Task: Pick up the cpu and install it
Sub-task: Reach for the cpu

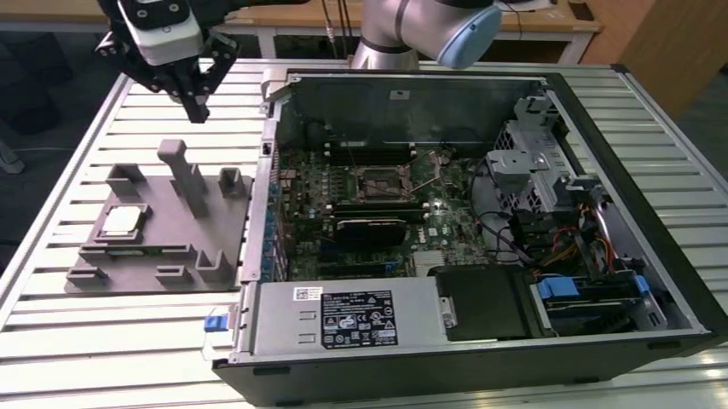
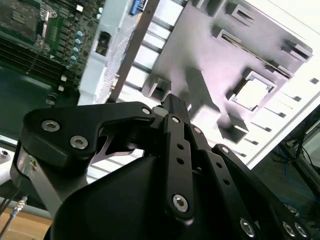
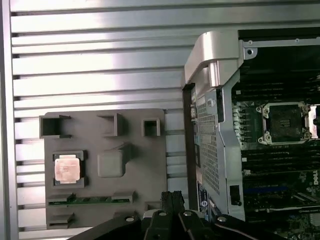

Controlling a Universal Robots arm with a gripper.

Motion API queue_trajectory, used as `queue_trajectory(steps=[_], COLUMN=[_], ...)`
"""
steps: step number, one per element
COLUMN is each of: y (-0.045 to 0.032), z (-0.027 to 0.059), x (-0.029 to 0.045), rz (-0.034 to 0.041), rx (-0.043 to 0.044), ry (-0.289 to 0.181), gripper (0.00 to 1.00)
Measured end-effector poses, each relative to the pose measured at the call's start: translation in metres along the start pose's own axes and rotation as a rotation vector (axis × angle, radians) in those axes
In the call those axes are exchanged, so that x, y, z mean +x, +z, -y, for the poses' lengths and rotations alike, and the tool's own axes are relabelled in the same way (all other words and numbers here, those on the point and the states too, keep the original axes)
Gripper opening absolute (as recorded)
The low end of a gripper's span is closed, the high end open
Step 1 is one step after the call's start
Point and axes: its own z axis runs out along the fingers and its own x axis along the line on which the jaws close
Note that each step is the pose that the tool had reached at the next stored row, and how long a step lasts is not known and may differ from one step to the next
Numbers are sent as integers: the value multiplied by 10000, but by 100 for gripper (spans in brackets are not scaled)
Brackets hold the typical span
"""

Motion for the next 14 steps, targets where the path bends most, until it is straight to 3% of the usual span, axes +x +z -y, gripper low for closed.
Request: queue_trajectory(steps=[14], y=[184], z=[41], x=[436], rz=[1], rx=[8], ry=[3], gripper=[11])
